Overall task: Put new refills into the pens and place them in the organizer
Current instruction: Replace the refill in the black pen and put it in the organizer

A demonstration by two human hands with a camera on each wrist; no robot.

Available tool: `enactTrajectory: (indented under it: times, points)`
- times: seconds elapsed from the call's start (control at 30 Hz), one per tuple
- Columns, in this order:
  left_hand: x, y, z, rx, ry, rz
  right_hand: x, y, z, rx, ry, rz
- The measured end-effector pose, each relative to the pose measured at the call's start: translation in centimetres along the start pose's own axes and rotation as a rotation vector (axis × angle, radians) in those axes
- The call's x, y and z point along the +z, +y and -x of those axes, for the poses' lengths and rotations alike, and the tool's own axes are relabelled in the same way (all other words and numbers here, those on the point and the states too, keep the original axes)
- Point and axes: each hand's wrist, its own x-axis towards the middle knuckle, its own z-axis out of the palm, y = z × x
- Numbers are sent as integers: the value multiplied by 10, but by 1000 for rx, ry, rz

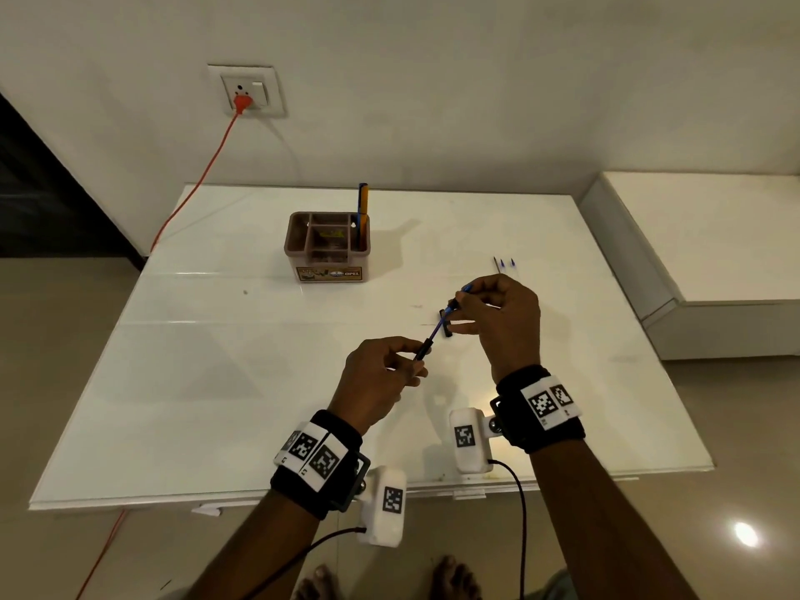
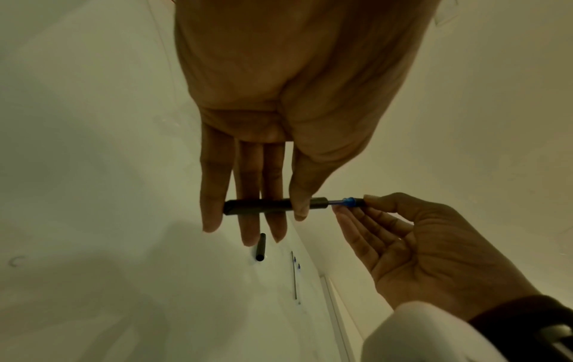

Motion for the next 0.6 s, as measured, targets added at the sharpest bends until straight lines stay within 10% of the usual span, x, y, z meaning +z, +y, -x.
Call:
enactTrajectory:
  times: [0.6]
  points:
    - [-4,-1,-2,19,20,3,-2,2,-4,-39,-313,333]
